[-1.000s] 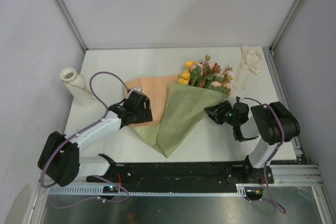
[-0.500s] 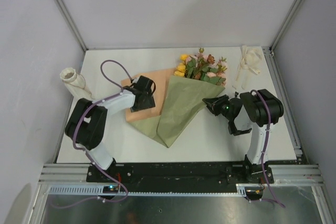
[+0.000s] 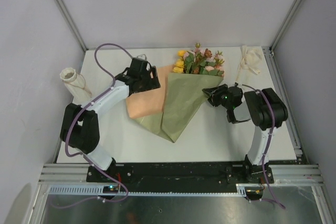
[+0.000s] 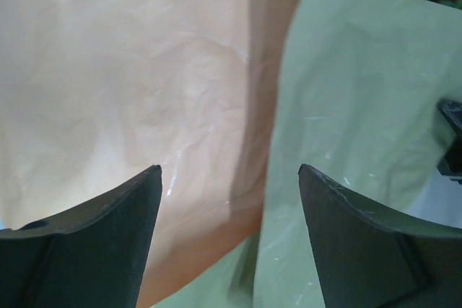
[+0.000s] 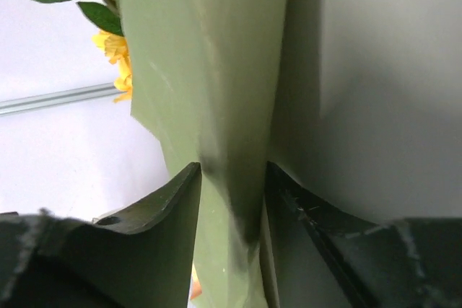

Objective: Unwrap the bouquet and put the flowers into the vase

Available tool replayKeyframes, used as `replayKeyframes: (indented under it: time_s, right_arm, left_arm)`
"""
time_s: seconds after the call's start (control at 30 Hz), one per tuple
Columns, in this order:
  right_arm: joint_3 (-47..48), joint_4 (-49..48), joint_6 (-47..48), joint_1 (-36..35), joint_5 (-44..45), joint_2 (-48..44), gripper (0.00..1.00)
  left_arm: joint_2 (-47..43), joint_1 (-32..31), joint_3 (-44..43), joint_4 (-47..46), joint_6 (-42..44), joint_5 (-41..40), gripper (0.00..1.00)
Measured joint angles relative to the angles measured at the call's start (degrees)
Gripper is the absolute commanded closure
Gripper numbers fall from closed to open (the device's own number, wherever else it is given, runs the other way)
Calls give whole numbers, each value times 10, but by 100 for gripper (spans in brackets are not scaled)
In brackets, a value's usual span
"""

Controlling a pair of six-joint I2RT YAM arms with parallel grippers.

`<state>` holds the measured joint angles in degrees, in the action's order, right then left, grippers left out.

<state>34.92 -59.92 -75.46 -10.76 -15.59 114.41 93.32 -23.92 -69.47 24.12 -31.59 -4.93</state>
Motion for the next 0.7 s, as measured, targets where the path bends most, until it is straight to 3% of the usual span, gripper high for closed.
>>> replayKeyframes:
  time_s: [0.13,0.2,0.7]
  right_arm:
    - [-4,113,43,0,4,-96,31]
    - [-5,168,73,-3,11,-158,27]
    - [-70,468,276,-53,63,-550,25]
  left_arm:
    - [0,-6,3,-31,19,53,19]
    - [5,-12,11,-45,23,73,19]
    - [56,-45,116,-181,20,157,22]
